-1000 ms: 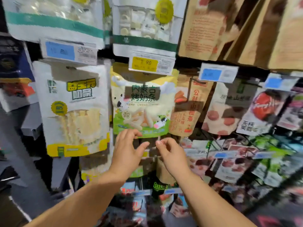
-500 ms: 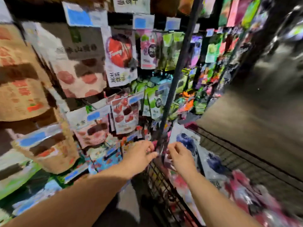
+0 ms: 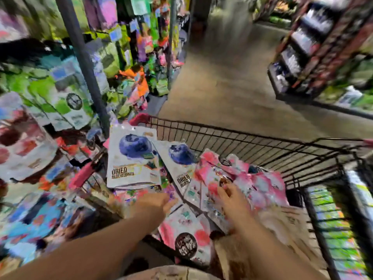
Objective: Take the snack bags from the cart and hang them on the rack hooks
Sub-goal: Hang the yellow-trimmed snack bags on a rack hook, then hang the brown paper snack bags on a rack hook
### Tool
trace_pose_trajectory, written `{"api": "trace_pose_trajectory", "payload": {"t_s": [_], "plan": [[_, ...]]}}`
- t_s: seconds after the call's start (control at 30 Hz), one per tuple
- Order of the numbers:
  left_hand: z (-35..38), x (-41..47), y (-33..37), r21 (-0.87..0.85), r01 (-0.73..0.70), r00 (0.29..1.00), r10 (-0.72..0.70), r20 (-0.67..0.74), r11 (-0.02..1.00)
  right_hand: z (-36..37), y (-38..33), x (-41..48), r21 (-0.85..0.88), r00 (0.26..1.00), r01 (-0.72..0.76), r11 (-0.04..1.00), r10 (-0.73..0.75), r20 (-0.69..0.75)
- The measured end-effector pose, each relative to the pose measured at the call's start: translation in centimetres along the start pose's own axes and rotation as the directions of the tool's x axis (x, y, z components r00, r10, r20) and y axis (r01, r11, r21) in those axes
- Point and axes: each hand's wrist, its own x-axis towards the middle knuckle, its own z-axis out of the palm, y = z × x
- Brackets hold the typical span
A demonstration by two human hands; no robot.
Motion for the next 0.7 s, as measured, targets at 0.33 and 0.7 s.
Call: {"api": "trace_pose_trajectory", "payload": {"t_s": [0.33,0.7], "plan": [[0.5,0.0,-1.2,-0.173,-0.214,0.975,0.2,-0.093,0.961,-5.1,7.3,-1.0,-0.285,0.949,-0.281,0.917,0.221,-0.225],[0.6,-0.3,-1.0,-0.176,-0.196,0.98,0.191,-0.05,0.965,-10.9,10.4,-3.1,-0.351,0.823,-0.567,0.745,0.503,-0.263]]}}
